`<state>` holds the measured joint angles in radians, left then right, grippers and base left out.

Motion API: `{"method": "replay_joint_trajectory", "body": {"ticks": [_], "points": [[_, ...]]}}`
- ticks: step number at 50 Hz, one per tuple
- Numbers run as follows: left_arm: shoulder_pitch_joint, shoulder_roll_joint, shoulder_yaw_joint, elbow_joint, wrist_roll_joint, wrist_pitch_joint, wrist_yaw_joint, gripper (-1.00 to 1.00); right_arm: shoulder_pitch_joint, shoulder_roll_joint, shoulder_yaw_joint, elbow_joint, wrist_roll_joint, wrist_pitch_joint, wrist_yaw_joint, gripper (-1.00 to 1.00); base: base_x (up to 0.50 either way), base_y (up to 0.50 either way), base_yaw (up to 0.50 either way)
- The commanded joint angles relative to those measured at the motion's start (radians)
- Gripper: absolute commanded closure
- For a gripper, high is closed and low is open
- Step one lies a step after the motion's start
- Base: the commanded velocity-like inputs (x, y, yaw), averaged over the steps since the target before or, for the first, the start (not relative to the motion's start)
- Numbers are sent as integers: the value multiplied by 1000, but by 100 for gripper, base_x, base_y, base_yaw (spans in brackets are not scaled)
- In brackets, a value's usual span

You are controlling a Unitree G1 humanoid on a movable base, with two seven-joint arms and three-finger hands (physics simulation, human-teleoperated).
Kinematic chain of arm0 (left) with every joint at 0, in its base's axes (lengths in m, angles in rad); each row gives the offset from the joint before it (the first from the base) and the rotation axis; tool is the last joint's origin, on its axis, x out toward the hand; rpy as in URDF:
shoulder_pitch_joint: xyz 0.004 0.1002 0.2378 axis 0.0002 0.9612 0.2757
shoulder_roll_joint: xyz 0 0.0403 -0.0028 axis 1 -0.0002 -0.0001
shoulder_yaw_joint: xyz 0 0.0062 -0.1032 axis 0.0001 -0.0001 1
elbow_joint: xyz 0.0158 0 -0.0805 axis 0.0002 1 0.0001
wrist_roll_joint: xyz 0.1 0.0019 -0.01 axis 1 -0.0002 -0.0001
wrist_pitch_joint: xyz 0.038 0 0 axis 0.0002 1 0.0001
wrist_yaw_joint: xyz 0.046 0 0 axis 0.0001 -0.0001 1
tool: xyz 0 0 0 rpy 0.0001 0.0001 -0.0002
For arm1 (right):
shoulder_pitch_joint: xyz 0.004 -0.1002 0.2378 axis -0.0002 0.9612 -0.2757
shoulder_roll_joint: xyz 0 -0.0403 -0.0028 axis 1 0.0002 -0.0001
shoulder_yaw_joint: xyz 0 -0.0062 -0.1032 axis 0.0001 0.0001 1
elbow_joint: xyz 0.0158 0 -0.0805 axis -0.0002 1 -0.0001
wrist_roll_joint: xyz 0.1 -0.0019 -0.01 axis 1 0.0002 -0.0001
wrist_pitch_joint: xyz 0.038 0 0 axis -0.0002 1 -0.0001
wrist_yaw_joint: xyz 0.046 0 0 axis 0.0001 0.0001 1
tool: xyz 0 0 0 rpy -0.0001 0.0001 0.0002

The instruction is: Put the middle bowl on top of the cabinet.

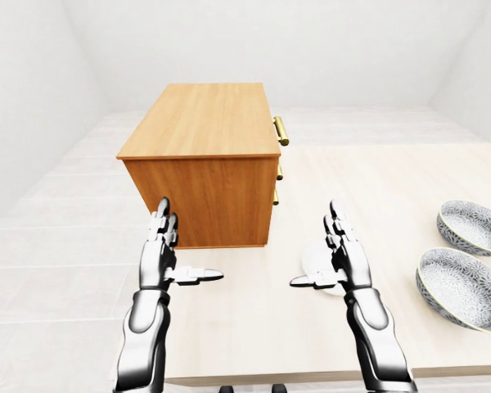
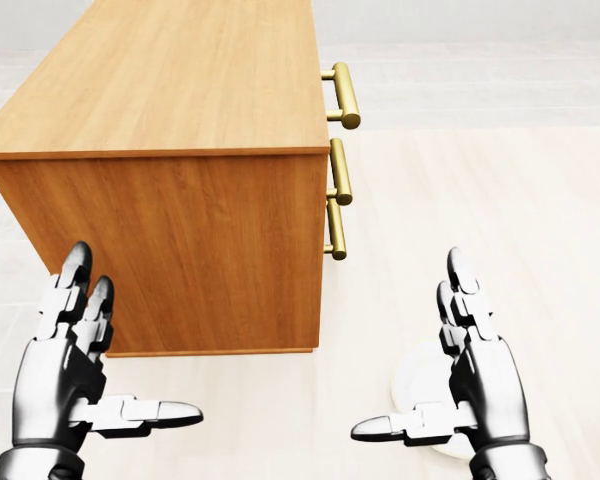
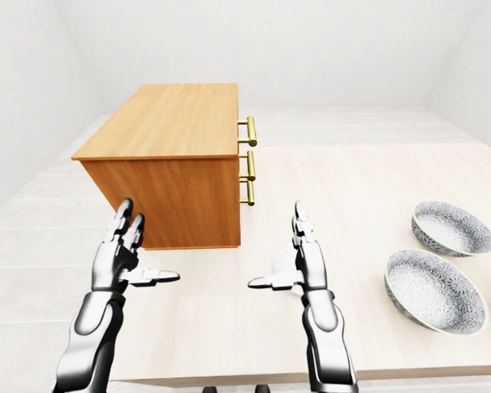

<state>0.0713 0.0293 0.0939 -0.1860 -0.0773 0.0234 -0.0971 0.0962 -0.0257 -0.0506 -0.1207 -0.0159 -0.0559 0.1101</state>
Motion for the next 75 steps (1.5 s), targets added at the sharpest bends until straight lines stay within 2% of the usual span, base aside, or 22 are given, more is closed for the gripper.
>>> {"method": "replay_joint_trajectory", "body": {"ticks": [1, 7, 13, 14, 18, 21, 23, 24, 26, 28, 30, 37, 39, 40, 45, 47, 51, 56, 62, 65, 73, 75], "points": [[-2, 4, 11, -12, -11, -3, -9, -100, 35, -12, -31, -41, -44, -17, -35, -100, 0, 0, 0], [-14, 6, 20, 0, -19, -5, -13, -100, 58, -28, -93, -76, -80, -13, -62, -100, 0, 0, 0], [-18, 8, 21, 10, -23, -10, -19, -100, 82, -35, -133, -106, -151, -31, -73, -100, 0, 0, 0], [-22, 9, 22, 16, -23, -13, -19, -100, 83, -39, -136, -104, -191, -24, -86, -100, 0, 0, 0], [-25, 11, 25, 25, -26, -18, -23, -100, 86, -46, -155, -88, -294, -31, -129, -100, 0, 0, 0], [-28, 12, 27, 40, -27, -28, -26, -100, 95, -52, -176, -124, -318, -8, -100, -100, 0, 0, 0], [-33, 13, 30, 55, -28, -39, -27, -100, 100, -56, -189, -121, -370, -11, -115, -100, 0, 0, 0], [-35, 15, 32, 60, -29, -41, -27, -100, 100, -56, -196, -119, -386, -2, -114, -100, 1, 0, 0], [-35, 17, 35, 59, -30, -44, -26, -100, 101, -57, -209, -114, -415, -10, -123, -100, 0, 0, 0], [-37, 20, 41, 59, -36, -43, -28, -100, 105, -63, -231, -118, -453, 1, -133, -100, 1, 0, 0], [-35, 20, 41, 61, -35, -47, -29, -100, 107, -61, -238, -120, -463, -2, -134, -100, 1, 0, 0], [-62, 25, 51, 107, -43, -65, -31, -100, 110, -60, -282, -143, -534, 27, -125, -100, 0, 0, 0], [-67, 26, 50, 121, -43, -72, -31, -100, 112, -57, -292, -163, -553, 45, -119, -100, 1, 0, 0], [-78, 27, 49, 147, -40, -86, -31, -100, 115, -56, -297, -178, -582, 61, -123, -100, 0, 0, 0], [-110, 31, 45, 207, -40, -105, -25, -100, 115, -60, -307, -164, -649, 63, -137, -100, 1, 0, 0], [-110, 32, 42, 203, -41, -102, -24, -100, 113, -64, -317, -153, -683, 56, -168, -100, 0, 0, 0], [-113, 37, 43, 192, -51, -93, -25, -100, 118, -72, -337, -143, -714, 61, -171, -100, 1, 0, 0], [-107, 37, 40, 183, -47, -95, -24, -100, 133, -68, -360, -170, -724, 57, -163, -100, 0, 0, 0], [-103, 38, 40, 169, -44, -89, -21, -100, 133, -73, -394, -208, -785, 66, -169, -100, 1, 0, 0], [-105, 37, 41, 163, -45, -83, -19, -100, 129, -79, -412, -225, -815, 84, -148, -100, 1, 0, 0], [-106, 35, 38, 165, -42, -87, -18, -100, 149, -68, -434, -232, -876, 93, -109, -100, 1, 0, 0], [-108, 34, 37, 173, -40, -93, -17, -100, 138, -77, -443, -212, -920, 83, -160, -100, 1, 0, -1]]}}
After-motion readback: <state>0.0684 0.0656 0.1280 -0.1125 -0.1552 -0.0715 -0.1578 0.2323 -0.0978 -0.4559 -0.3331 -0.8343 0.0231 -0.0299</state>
